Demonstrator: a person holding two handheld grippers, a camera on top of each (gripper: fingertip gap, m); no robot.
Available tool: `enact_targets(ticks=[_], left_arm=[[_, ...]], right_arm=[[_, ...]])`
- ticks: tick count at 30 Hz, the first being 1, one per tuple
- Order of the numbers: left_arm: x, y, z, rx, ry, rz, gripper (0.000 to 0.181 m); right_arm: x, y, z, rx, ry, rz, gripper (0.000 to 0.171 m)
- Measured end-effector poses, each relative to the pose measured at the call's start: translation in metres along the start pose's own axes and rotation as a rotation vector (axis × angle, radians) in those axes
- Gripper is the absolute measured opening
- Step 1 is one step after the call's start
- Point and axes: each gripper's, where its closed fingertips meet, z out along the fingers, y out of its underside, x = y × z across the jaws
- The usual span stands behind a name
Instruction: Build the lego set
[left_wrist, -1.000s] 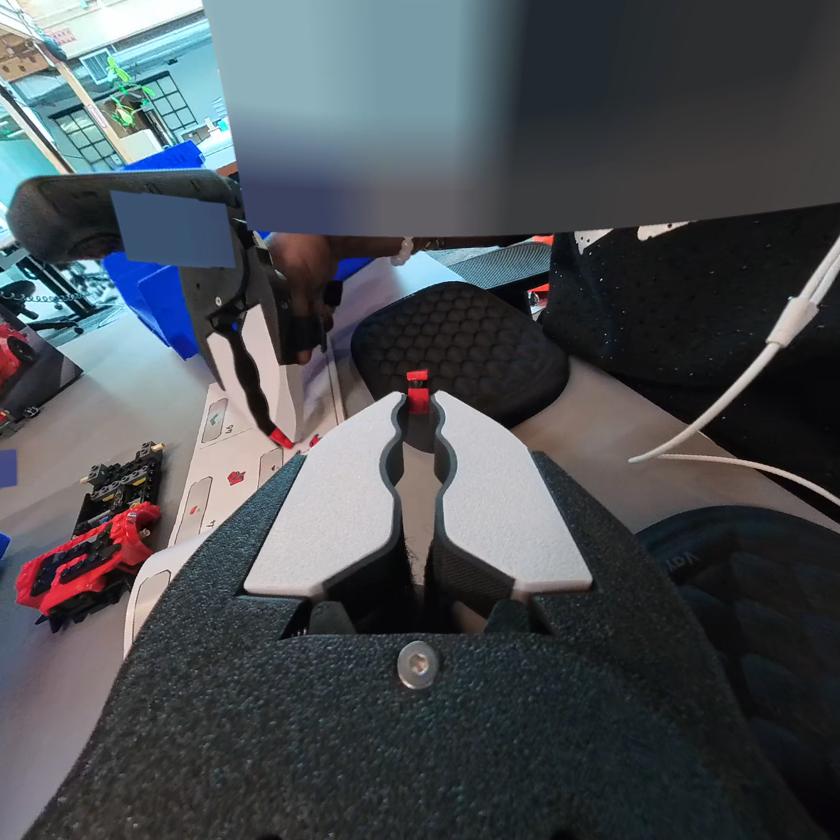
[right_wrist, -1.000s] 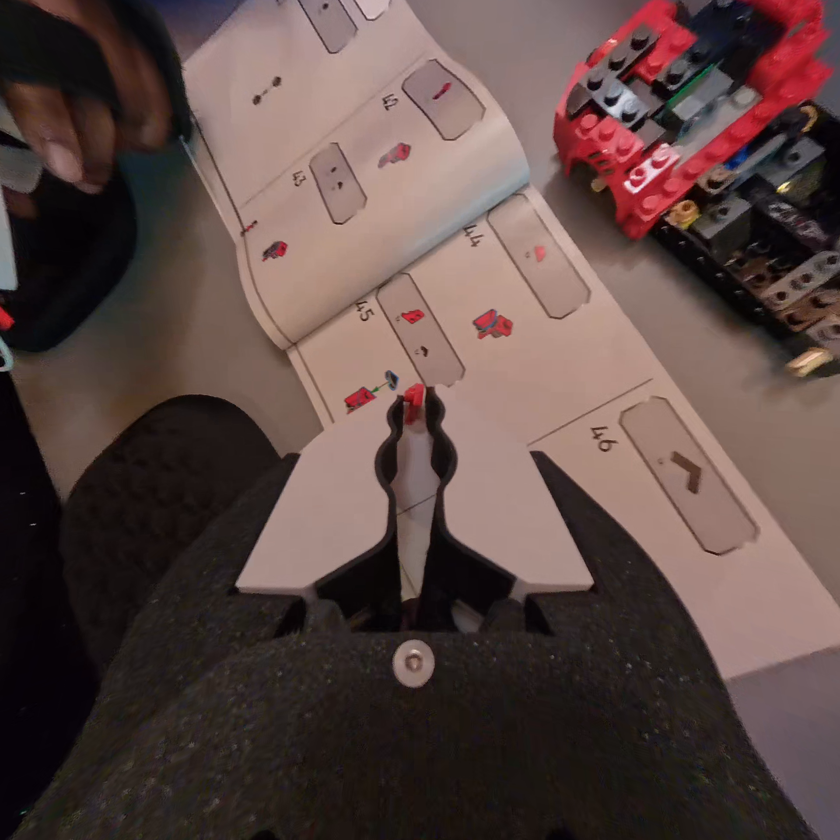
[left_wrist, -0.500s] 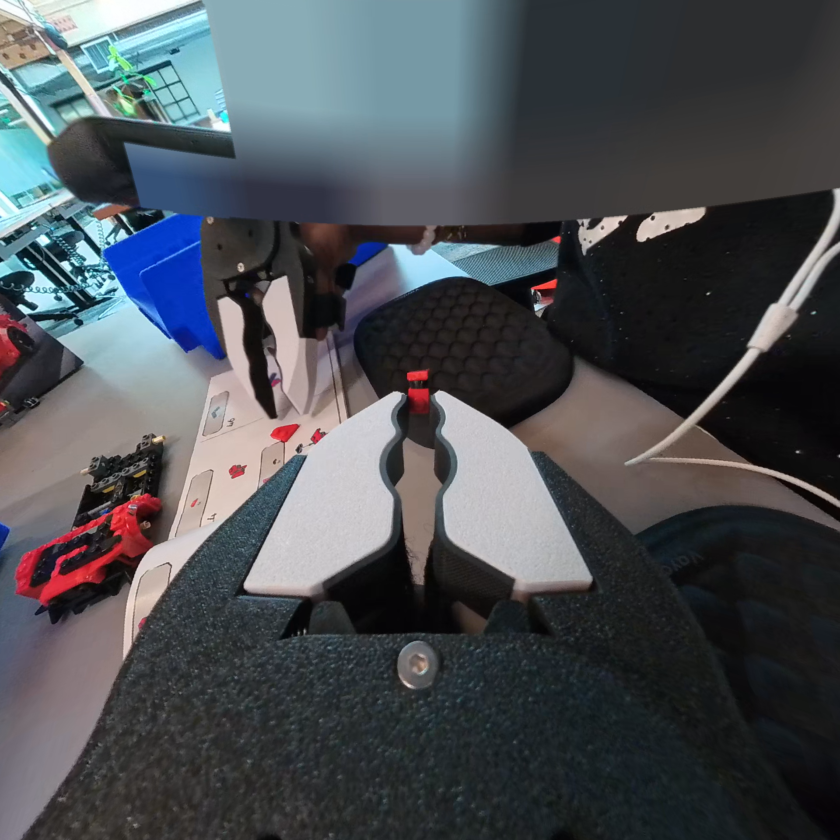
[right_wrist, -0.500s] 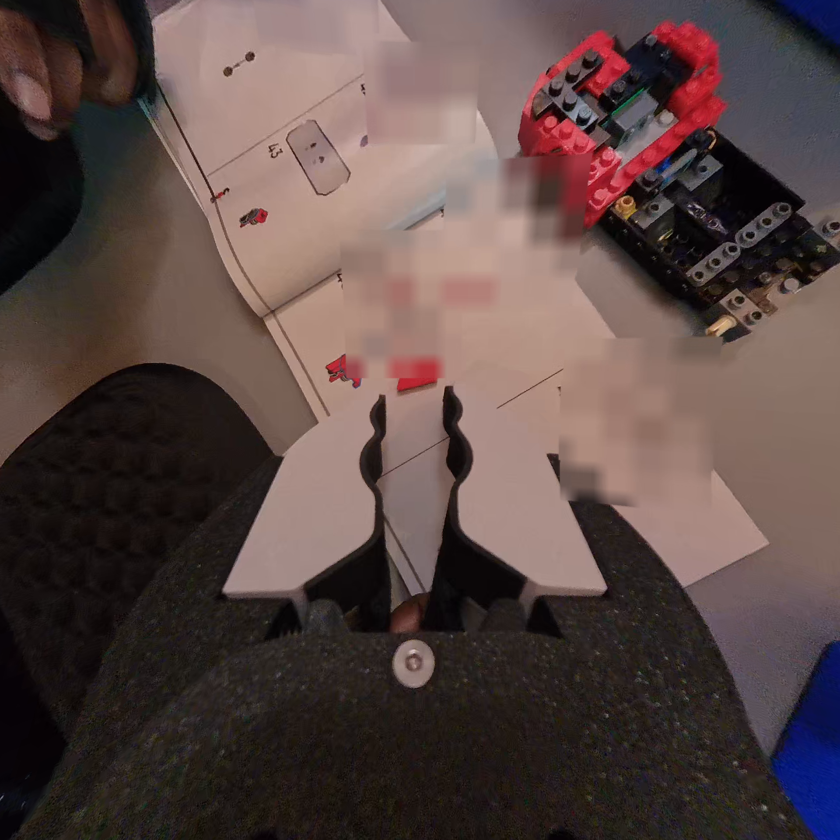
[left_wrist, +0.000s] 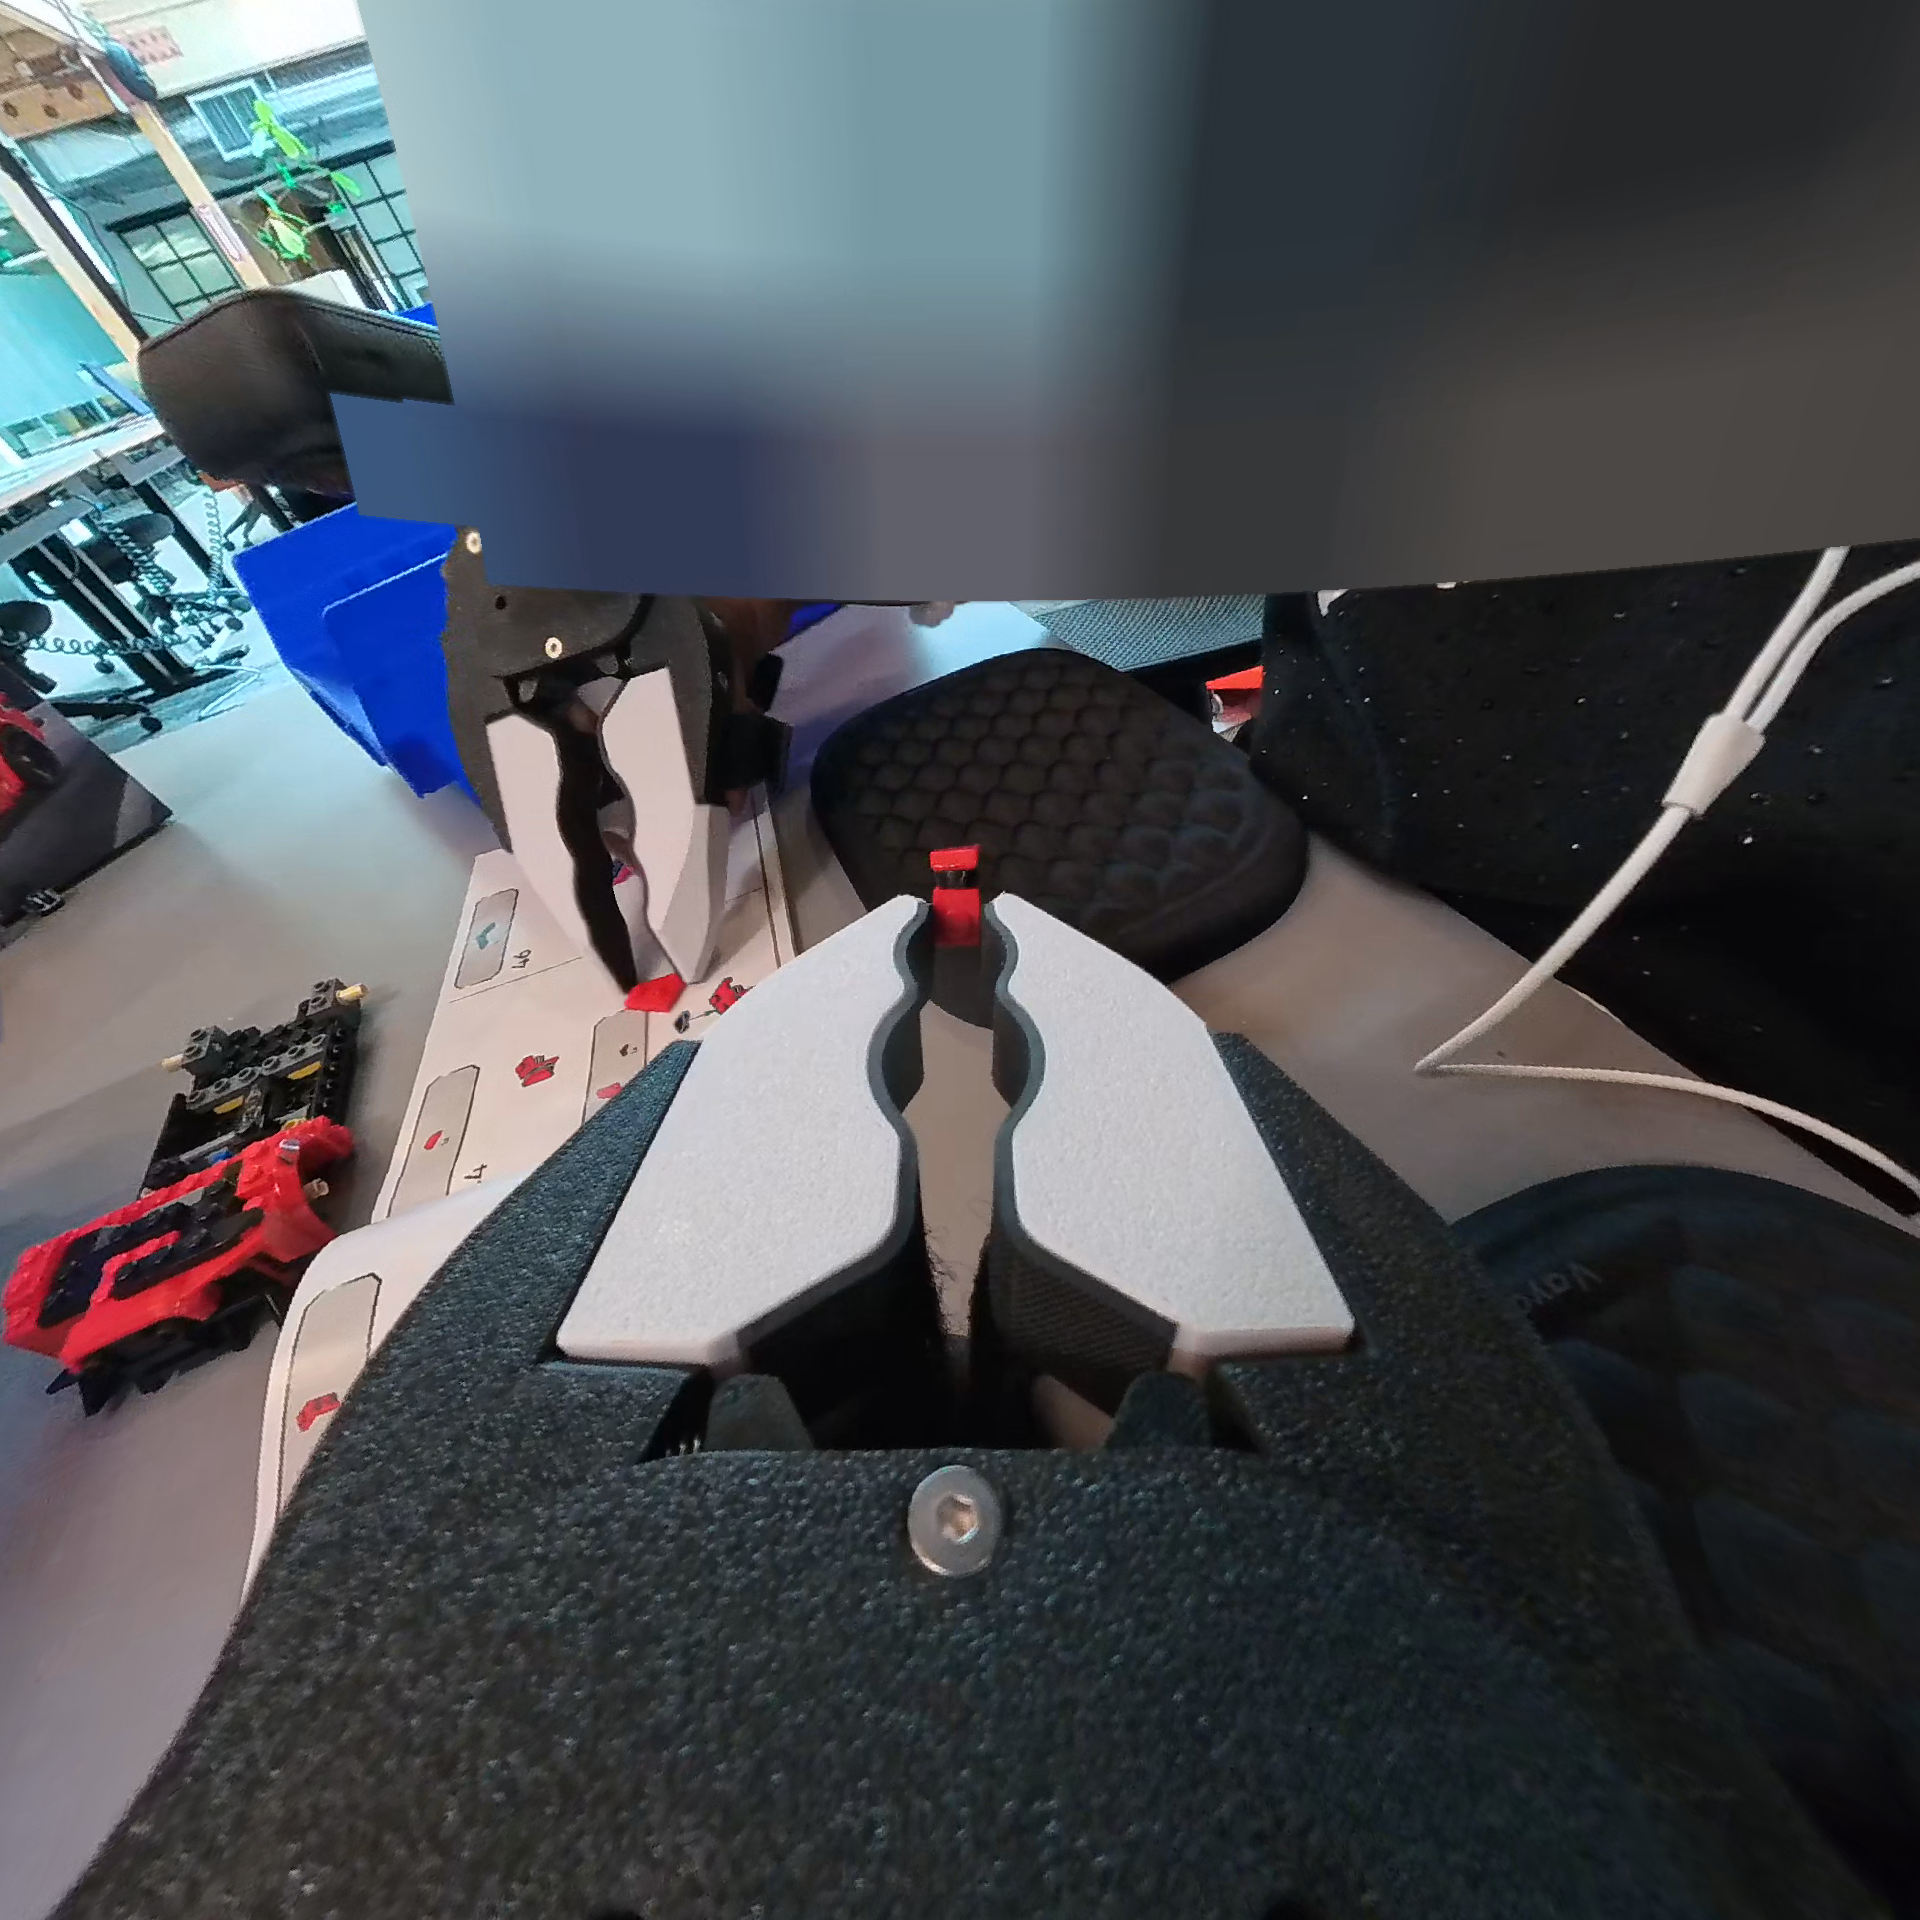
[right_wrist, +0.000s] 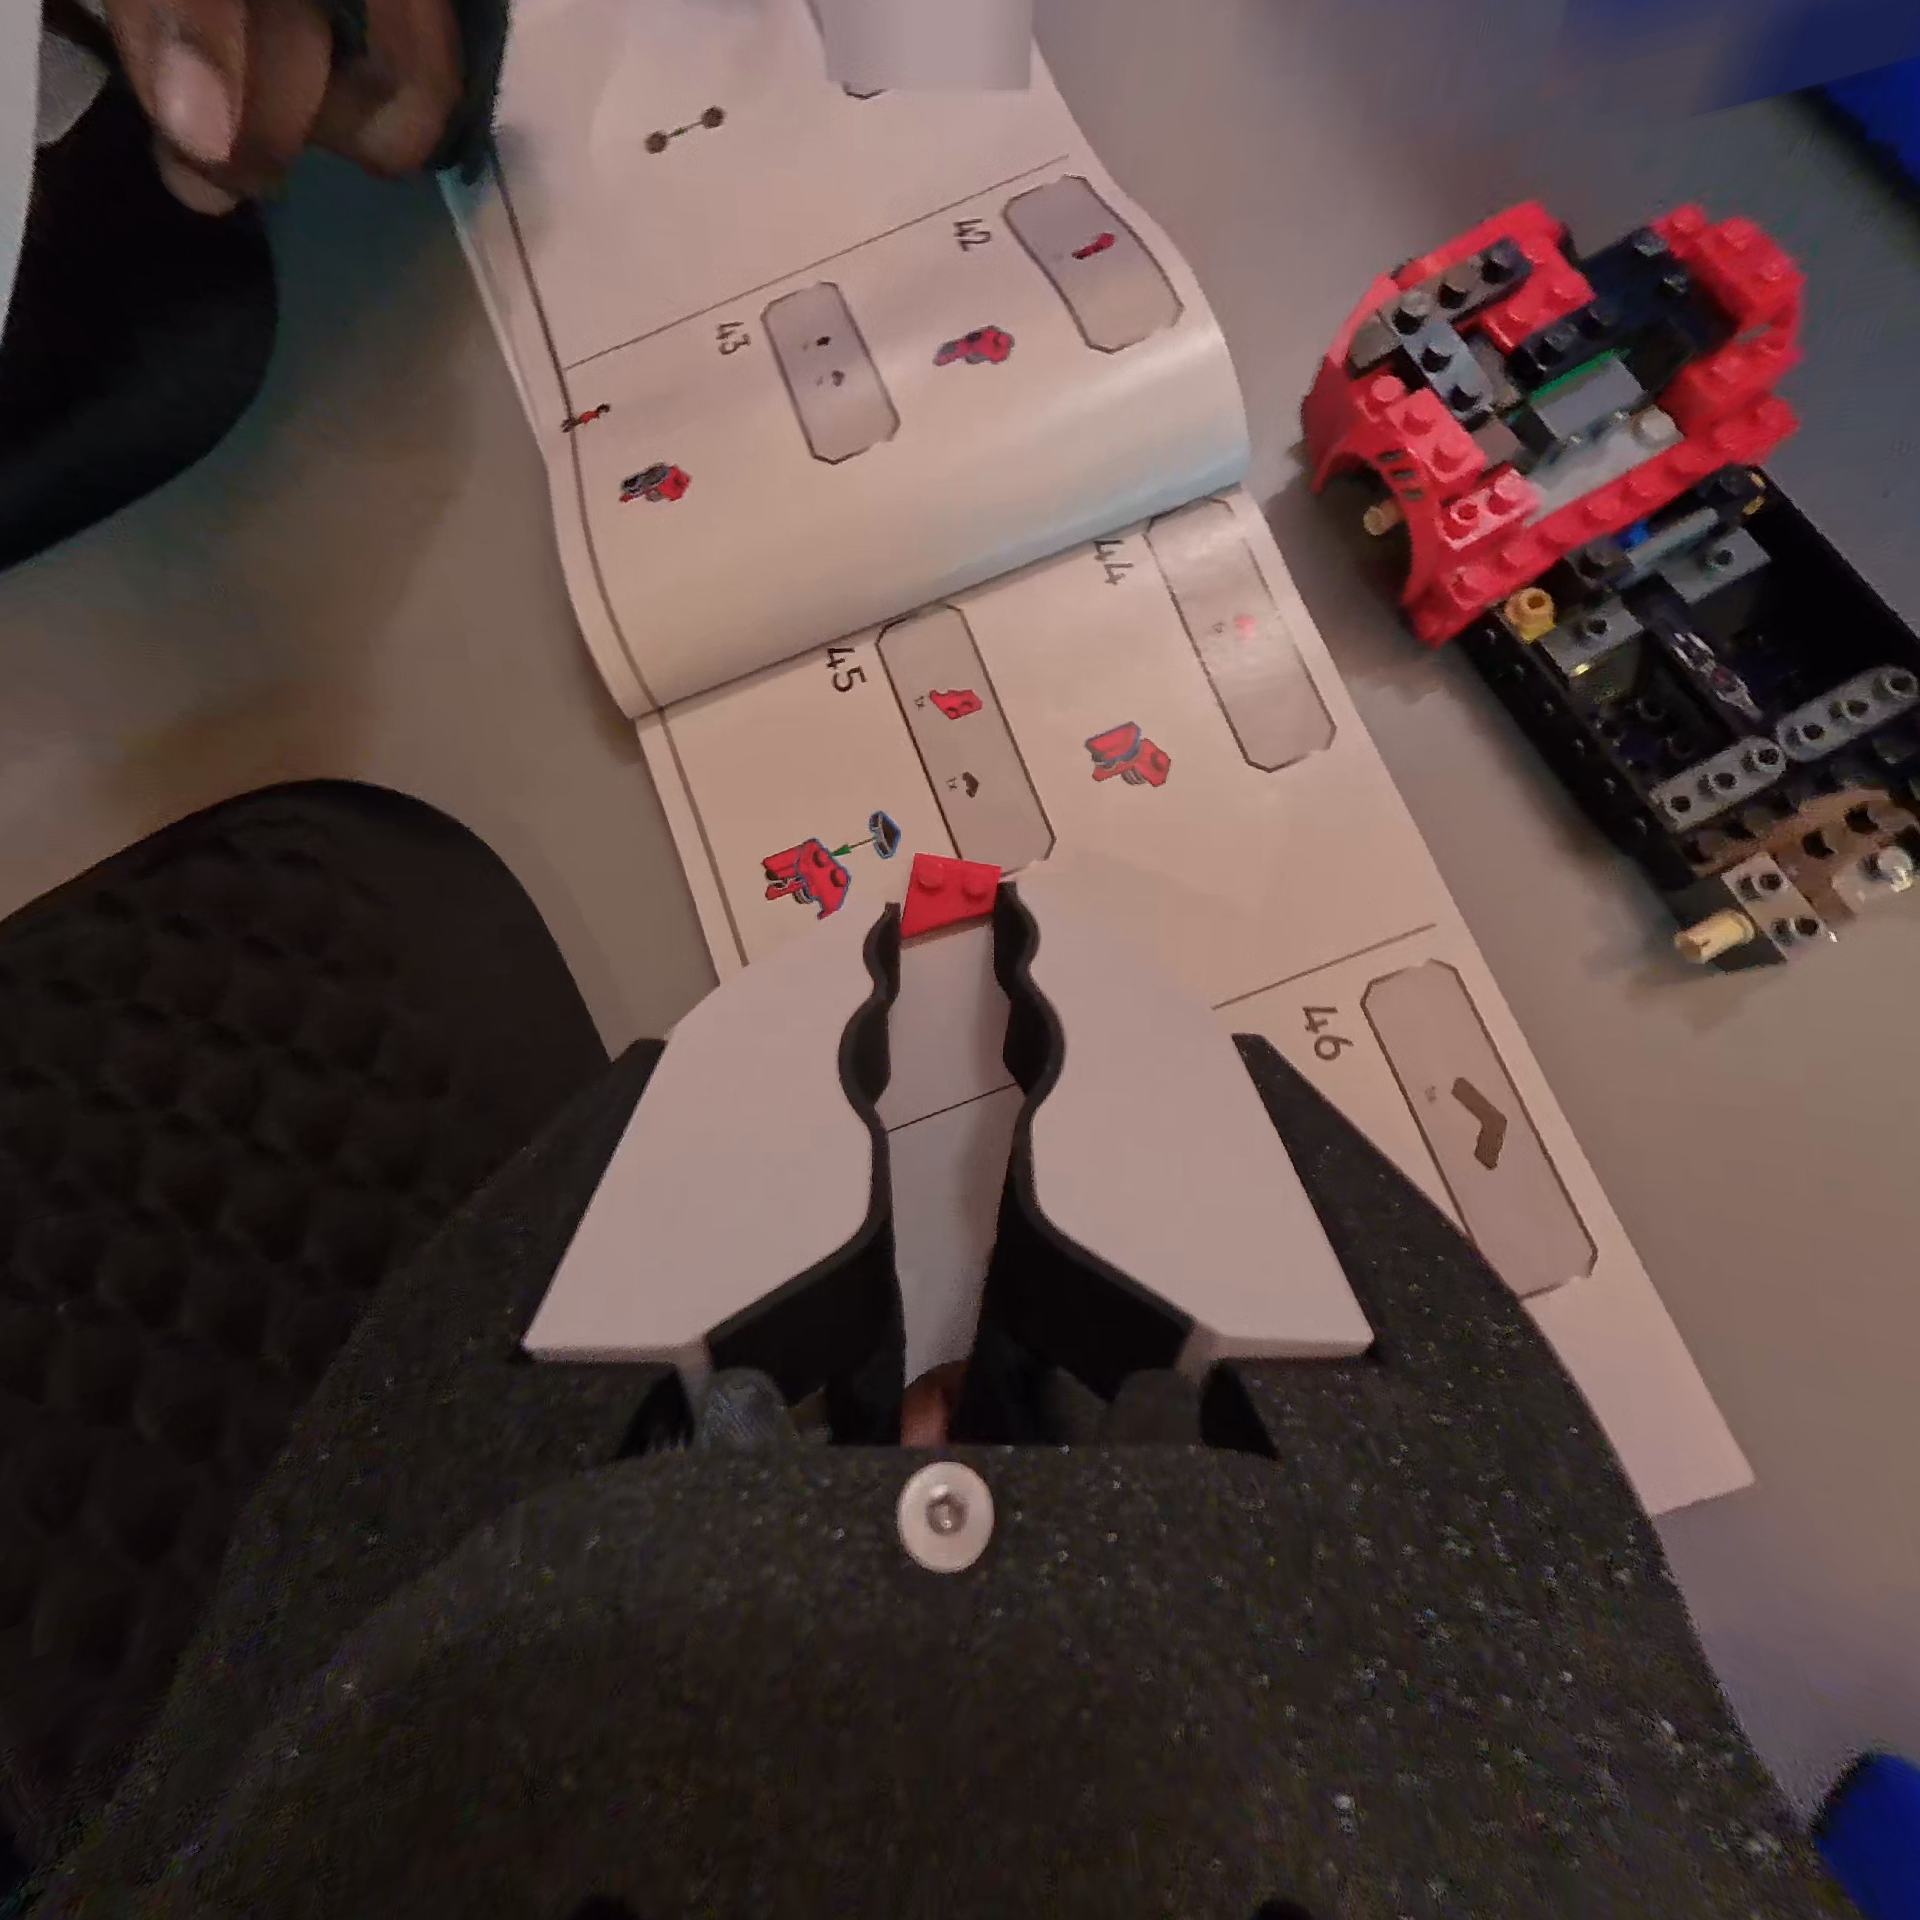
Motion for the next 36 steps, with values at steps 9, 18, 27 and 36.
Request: enact_targets(ticks=[9, 18, 27, 36], left_arm=[[0.000, 0.000, 0.000, 0.000, 0.001, -0.003, 0.007], [0.000, 0.002, 0.001, -0.013, 0.001, 0.001, 0.007], [0.000, 0.001, 0.001, -0.009, -0.002, -0.001, 0.007], [0.000, 0.001, 0.000, -0.002, -0.002, -0.004, 0.007]], right_arm=[[-0.003, -0.003, -0.003, -0.041, -0.070, -0.086, 0.017], [-0.010, 0.010, -0.010, -0.034, -0.011, 0.054, 0.034], [-0.023, 0.006, -0.018, -0.036, -0.160, -0.270, 0.020], [-0.012, 0.005, -0.012, -0.085, -0.322, -0.494, 0.022]])
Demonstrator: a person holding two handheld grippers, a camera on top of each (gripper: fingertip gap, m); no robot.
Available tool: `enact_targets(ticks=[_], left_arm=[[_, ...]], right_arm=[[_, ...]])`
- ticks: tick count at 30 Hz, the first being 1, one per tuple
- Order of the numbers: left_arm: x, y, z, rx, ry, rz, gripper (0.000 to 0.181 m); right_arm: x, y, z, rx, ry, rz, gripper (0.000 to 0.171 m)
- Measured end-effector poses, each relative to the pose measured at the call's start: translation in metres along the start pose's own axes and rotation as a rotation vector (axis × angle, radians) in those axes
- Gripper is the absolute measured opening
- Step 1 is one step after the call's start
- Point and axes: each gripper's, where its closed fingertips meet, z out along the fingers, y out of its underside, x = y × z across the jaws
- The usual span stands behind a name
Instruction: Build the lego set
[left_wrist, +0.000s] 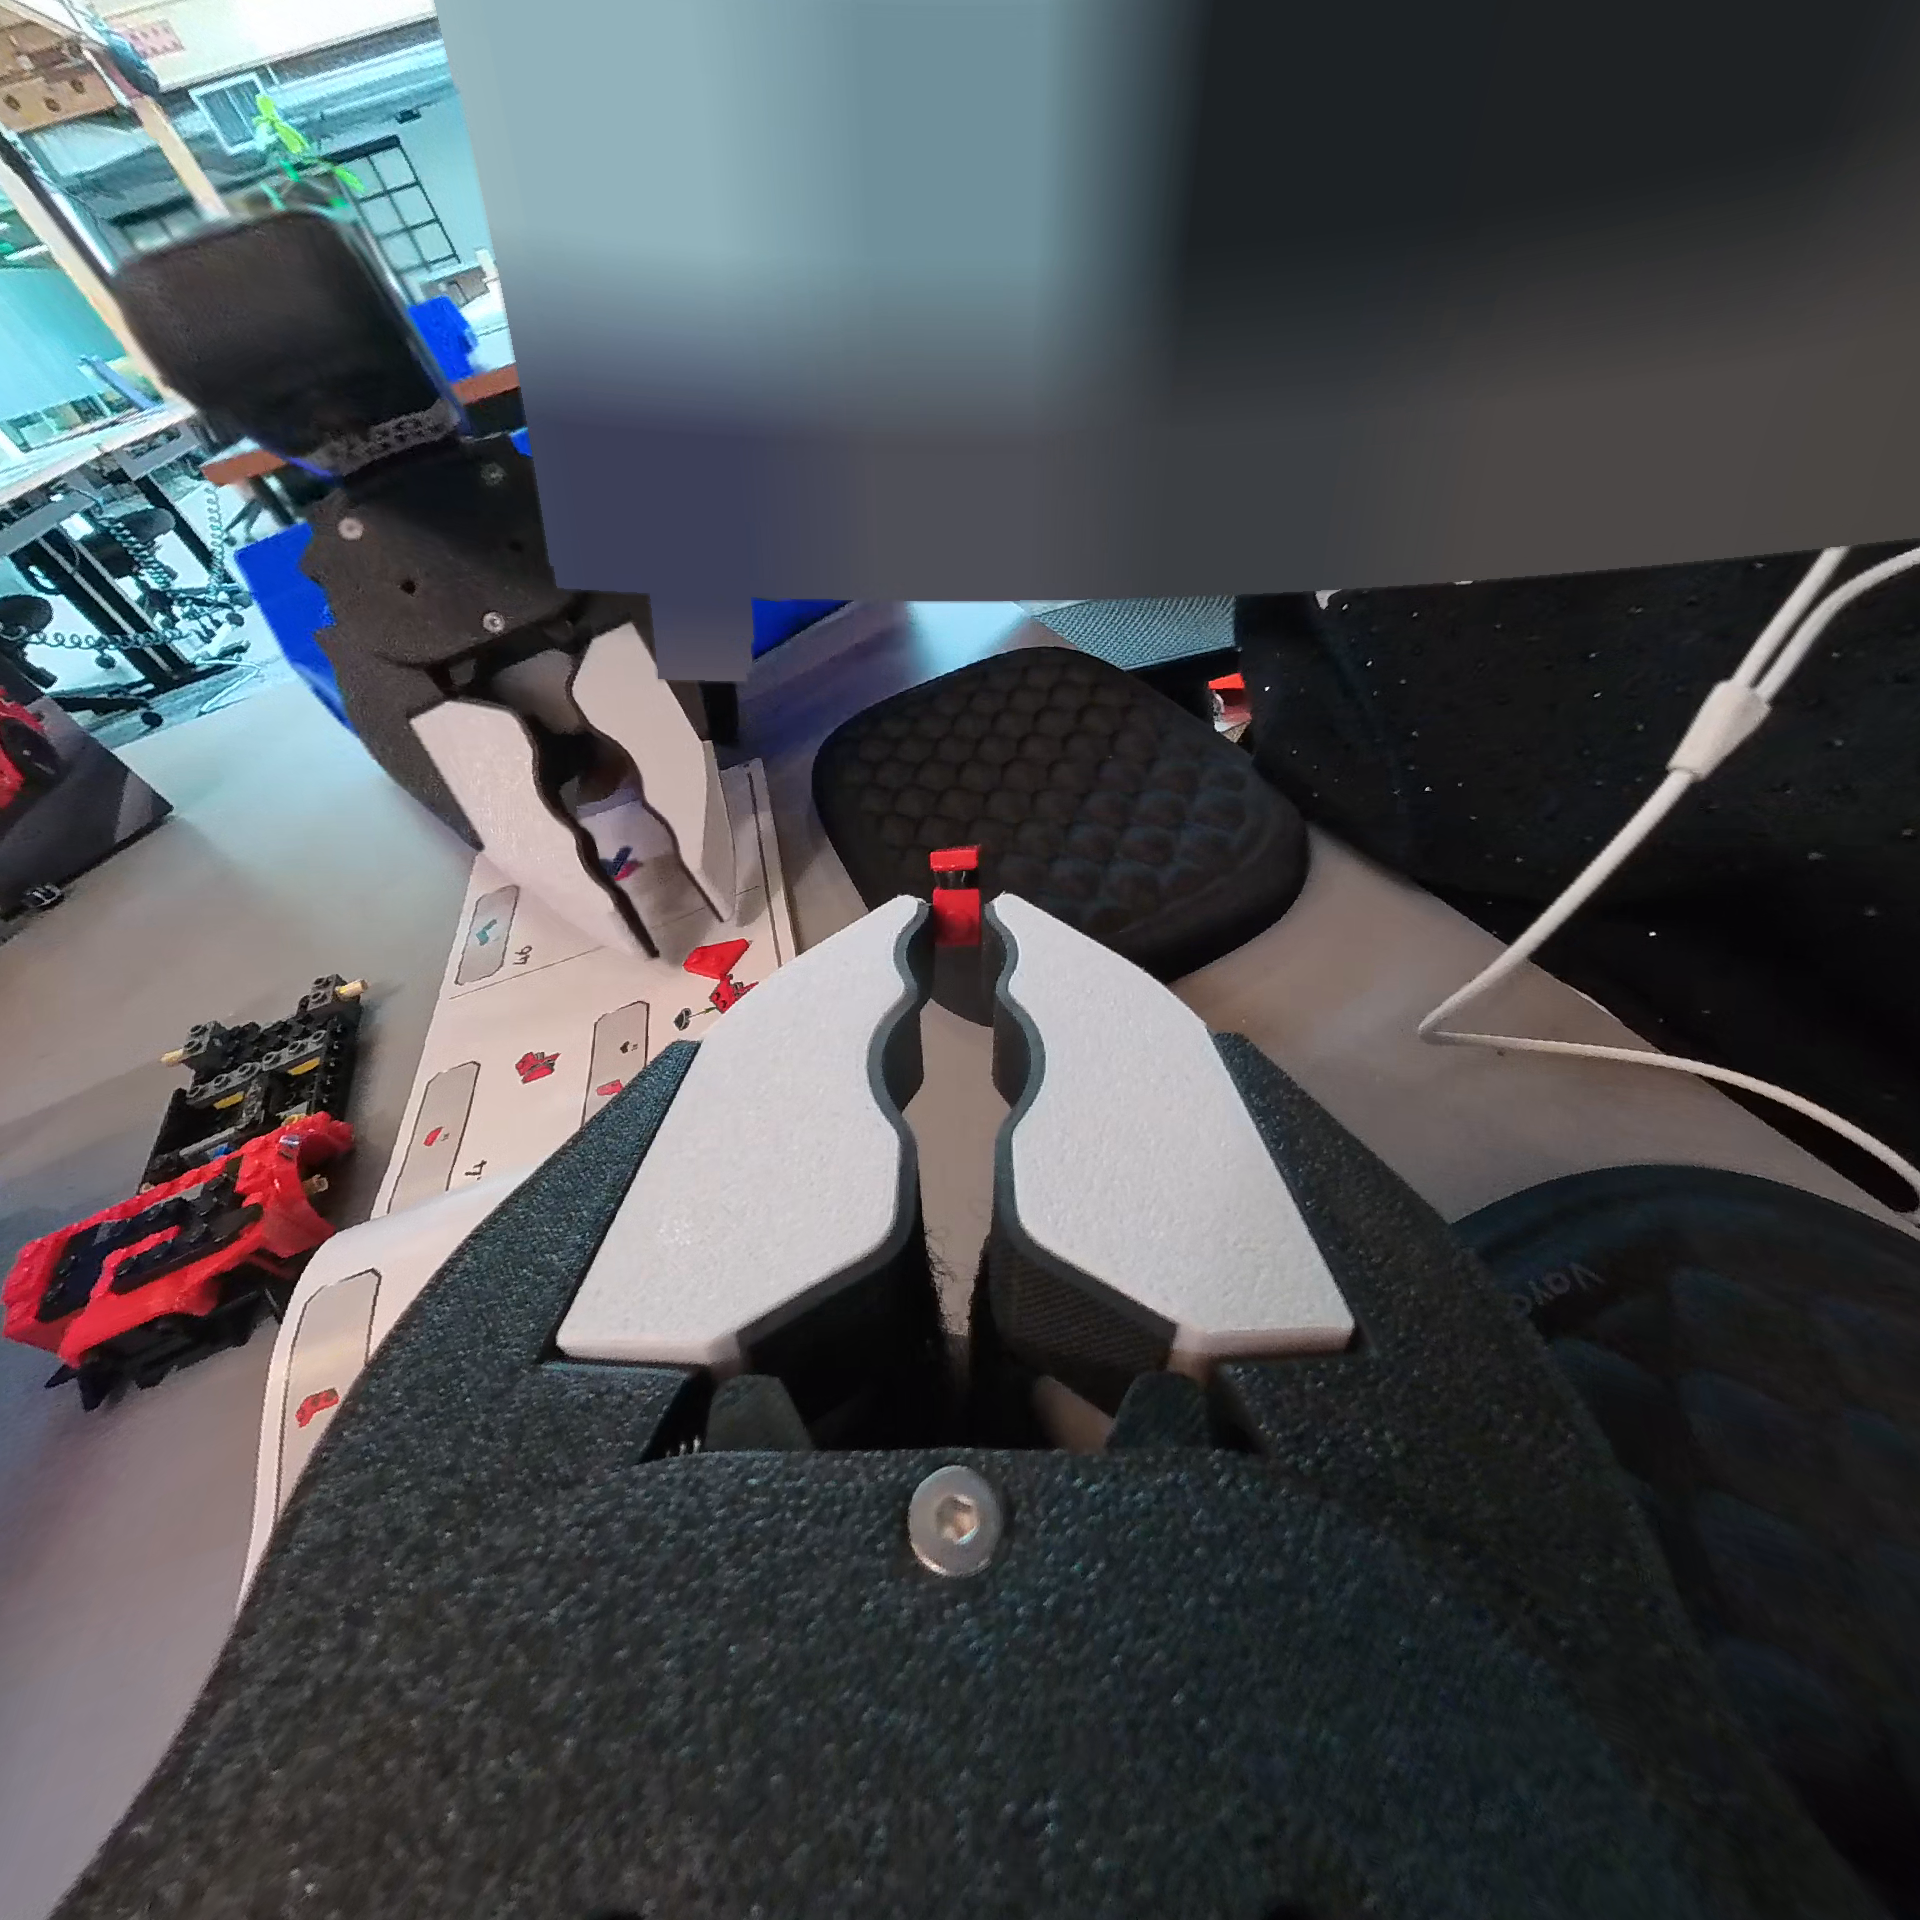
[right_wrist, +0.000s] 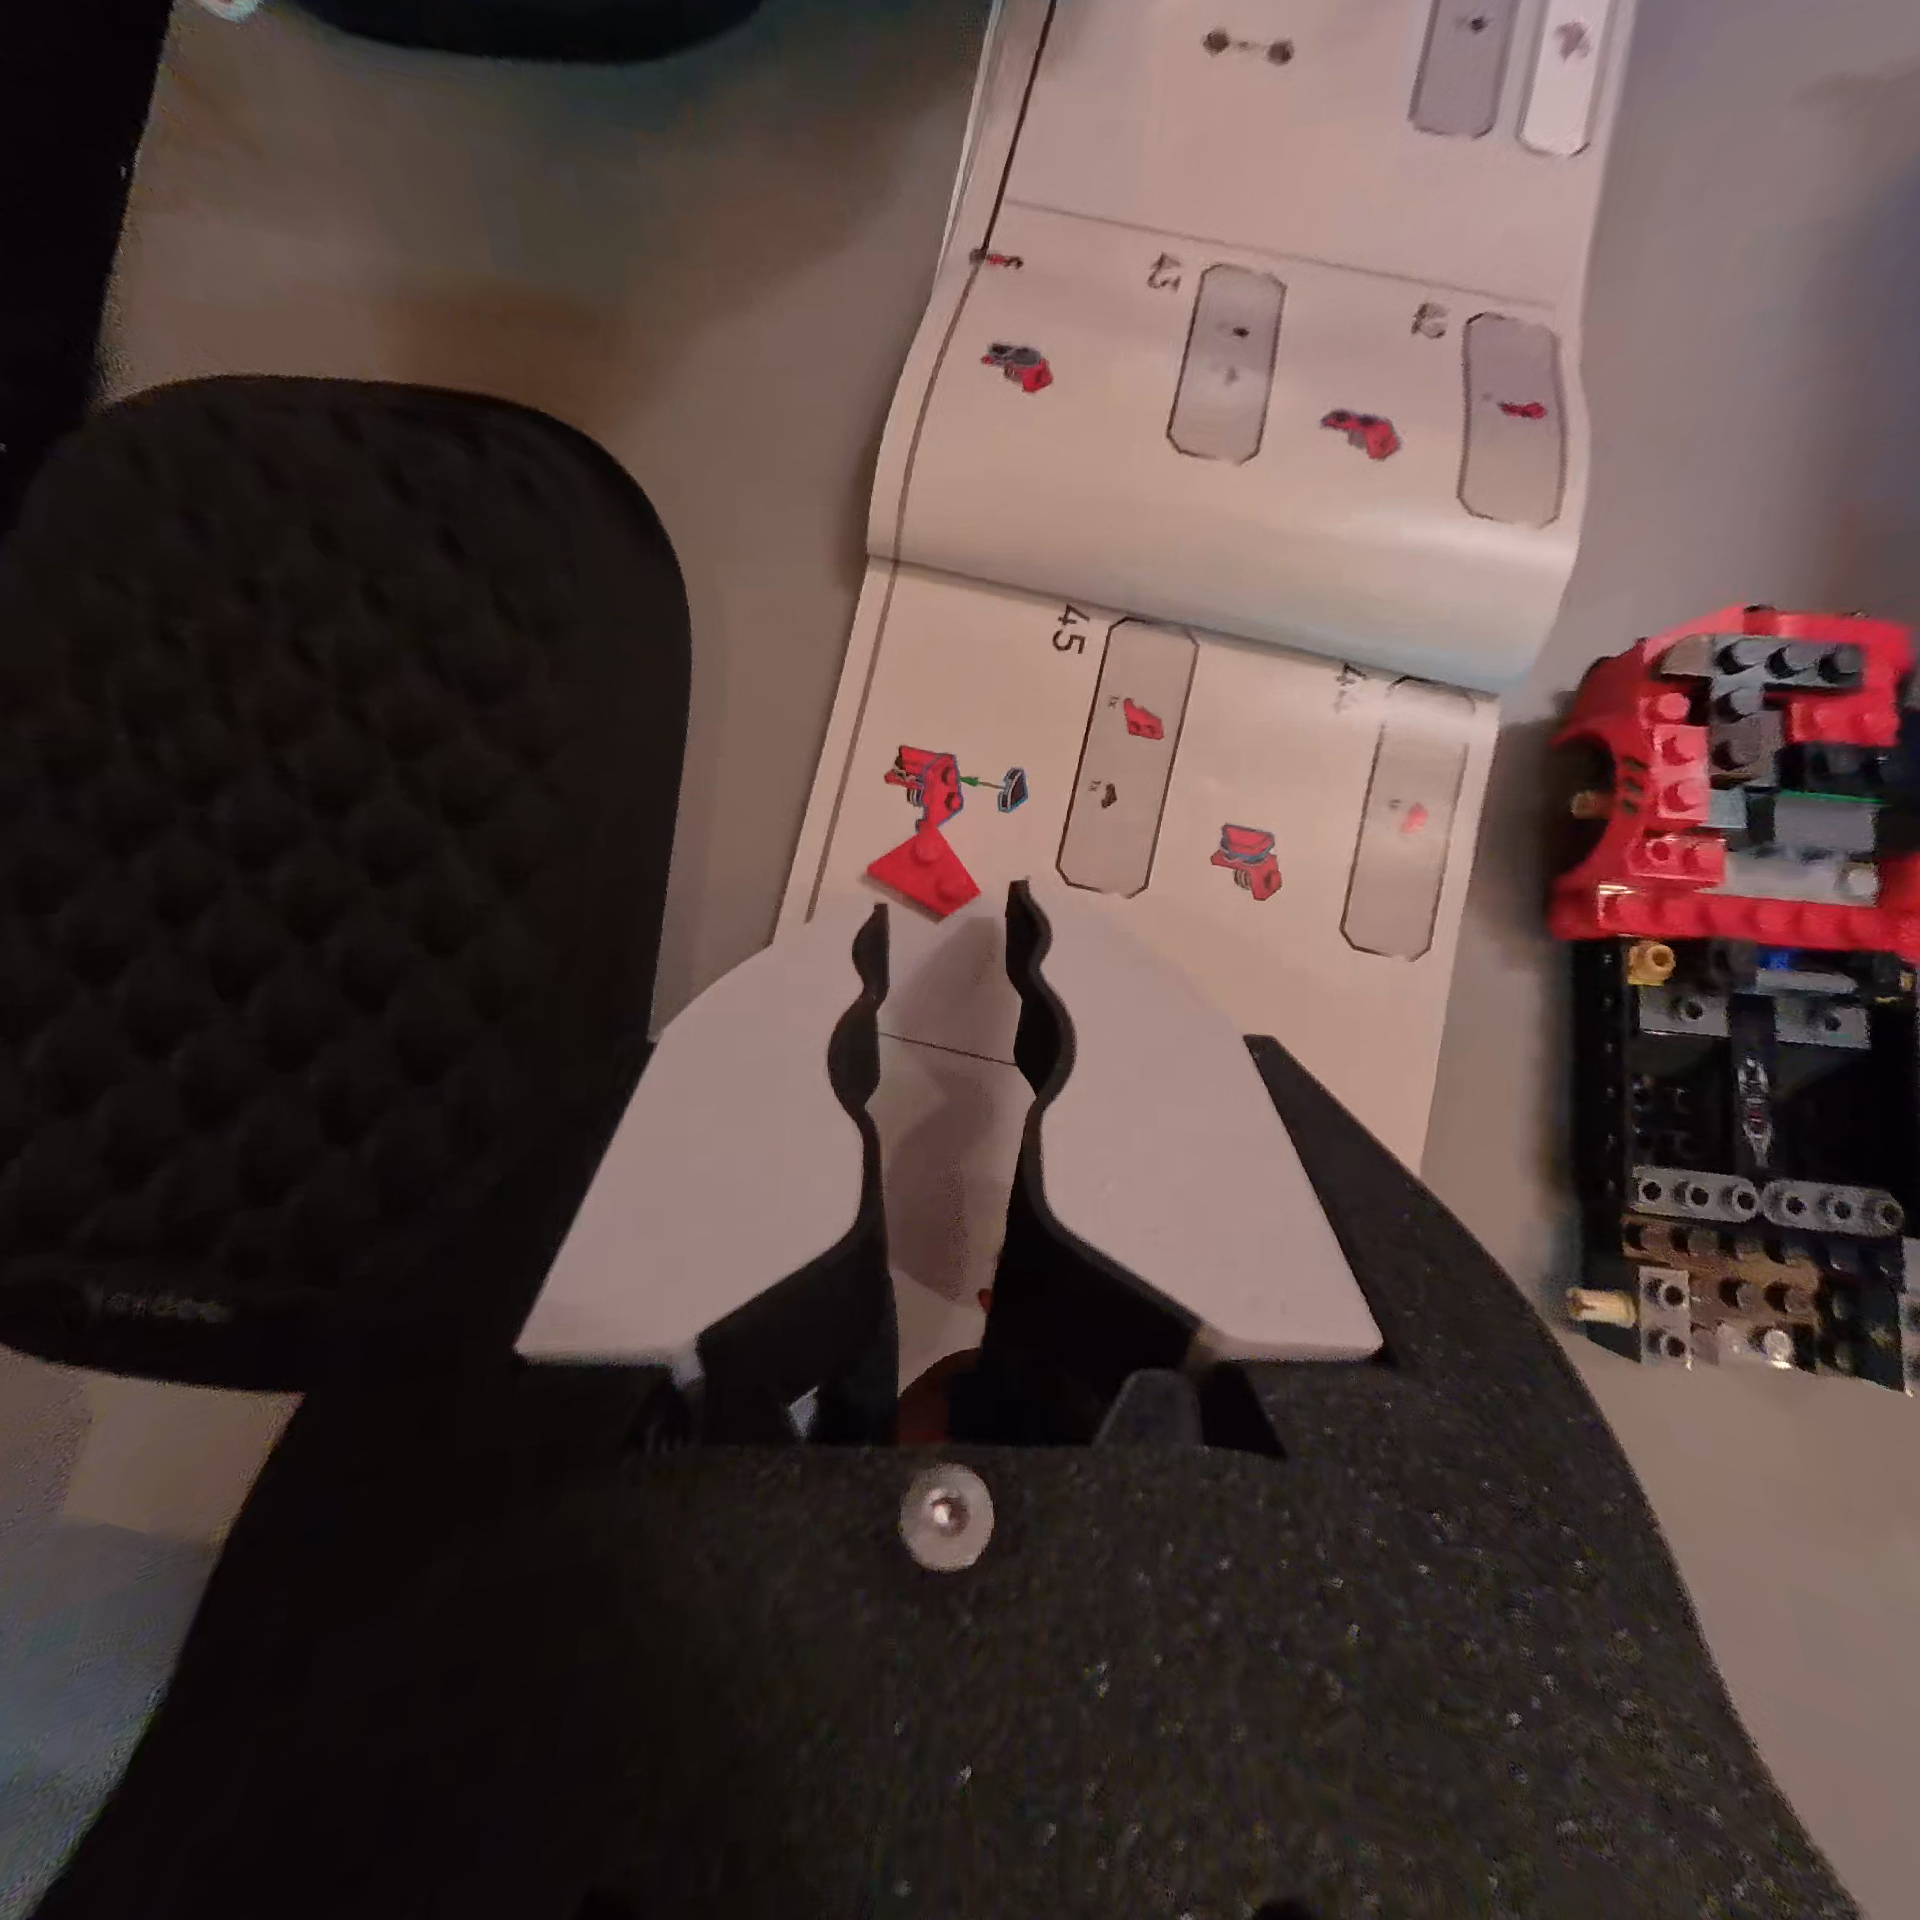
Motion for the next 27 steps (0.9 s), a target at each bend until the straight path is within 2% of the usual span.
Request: enact_targets(ticks=[4, 8, 10, 13, 16, 20, 23, 27], left_arm=[[0.000, 0.000, 0.000, 0.004, -0.001, -0.004, 0.007], [-0.001, 0.000, 0.000, 0.003, -0.001, -0.005, 0.007], [0.000, 0.000, 0.000, 0.002, -0.001, -0.004, 0.007], [-0.001, 0.000, 0.000, 0.001, -0.003, -0.003, 0.007], [-0.001, 0.000, 0.000, 0.001, -0.006, -0.006, 0.007], [-0.003, 0.001, 0.001, -0.006, -0.014, -0.013, 0.007], [-0.002, 0.002, 0.002, -0.016, -0.012, -0.009, 0.007], [-0.003, 0.002, 0.001, -0.017, -0.015, -0.008, 0.007]], right_arm=[[-0.002, 0.002, 0.005, -0.011, -0.083, 0.024, 0.024], [-0.003, 0.000, 0.008, 0.011, -0.060, 0.025, 0.018], [-0.003, 0.000, 0.007, 0.026, -0.030, 0.045, 0.024], [-0.004, -0.002, 0.002, 0.068, 0.049, 0.126, 0.026], [0.002, 0.002, -0.003, 0.052, 0.220, 0.327, 0.027], [-0.008, 0.008, 0.000, 0.010, 0.363, 0.556, 0.029], [-0.009, -0.002, 0.003, 0.083, 0.424, 0.640, 0.023], [-0.005, 0.001, 0.007, 0.065, 0.453, 0.639, 0.018]])
